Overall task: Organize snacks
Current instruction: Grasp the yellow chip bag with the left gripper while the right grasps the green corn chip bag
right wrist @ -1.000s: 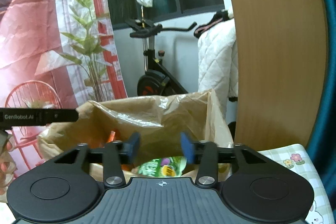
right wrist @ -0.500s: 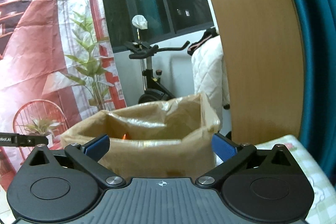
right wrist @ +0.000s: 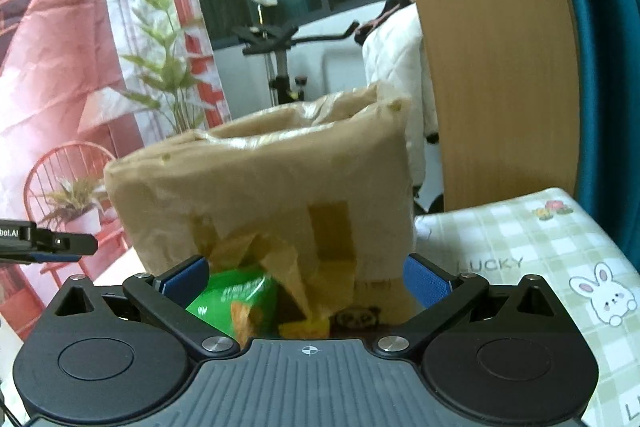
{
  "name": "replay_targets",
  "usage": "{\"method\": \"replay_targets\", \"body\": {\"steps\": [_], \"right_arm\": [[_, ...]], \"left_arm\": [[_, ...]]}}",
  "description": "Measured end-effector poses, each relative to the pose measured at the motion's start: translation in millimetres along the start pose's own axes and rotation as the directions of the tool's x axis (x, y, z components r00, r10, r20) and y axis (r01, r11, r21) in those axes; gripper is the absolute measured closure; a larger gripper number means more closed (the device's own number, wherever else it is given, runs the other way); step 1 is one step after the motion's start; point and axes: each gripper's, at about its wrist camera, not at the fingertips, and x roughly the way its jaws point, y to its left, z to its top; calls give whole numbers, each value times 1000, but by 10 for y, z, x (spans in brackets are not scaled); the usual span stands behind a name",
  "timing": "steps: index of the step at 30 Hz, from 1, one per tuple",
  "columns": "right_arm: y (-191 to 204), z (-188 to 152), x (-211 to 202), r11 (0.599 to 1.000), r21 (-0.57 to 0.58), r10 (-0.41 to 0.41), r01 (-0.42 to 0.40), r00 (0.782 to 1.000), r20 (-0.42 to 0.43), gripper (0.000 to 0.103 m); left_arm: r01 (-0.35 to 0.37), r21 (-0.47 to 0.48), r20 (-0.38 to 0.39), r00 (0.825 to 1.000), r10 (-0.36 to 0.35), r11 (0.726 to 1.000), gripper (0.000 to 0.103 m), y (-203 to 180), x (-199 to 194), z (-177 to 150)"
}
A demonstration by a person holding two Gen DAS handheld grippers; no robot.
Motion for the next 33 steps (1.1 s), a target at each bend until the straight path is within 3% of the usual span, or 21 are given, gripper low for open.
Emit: {"method": "replay_targets", "body": {"steps": [9, 18, 22, 26, 33], "right_arm": [[201, -29, 71, 995, -99, 21, -30, 995, -93, 1], [163, -104, 18, 995, -82, 46, -53, 996, -78, 1], [138, -159, 74, 997, -41, 57, -60, 996, -64, 1], [172, -249, 119, 998, -5, 57, -57, 997, -55, 1], [307, -363, 219, 997, -36, 67, -70, 993, -94, 4]], "left_arm": [[-44, -95, 76, 996, 51, 995, 33, 121, -114, -197], [-50, -89, 45, 998, 54, 995, 33, 96, -95, -224], [-52, -61, -12, 999, 52, 997, 32, 109, -4, -264], [-27, 0, -45, 999, 27, 1000, 32, 117, 37, -273], [14, -8, -71, 997, -15, 1000, 30, 166, 80, -318]]}}
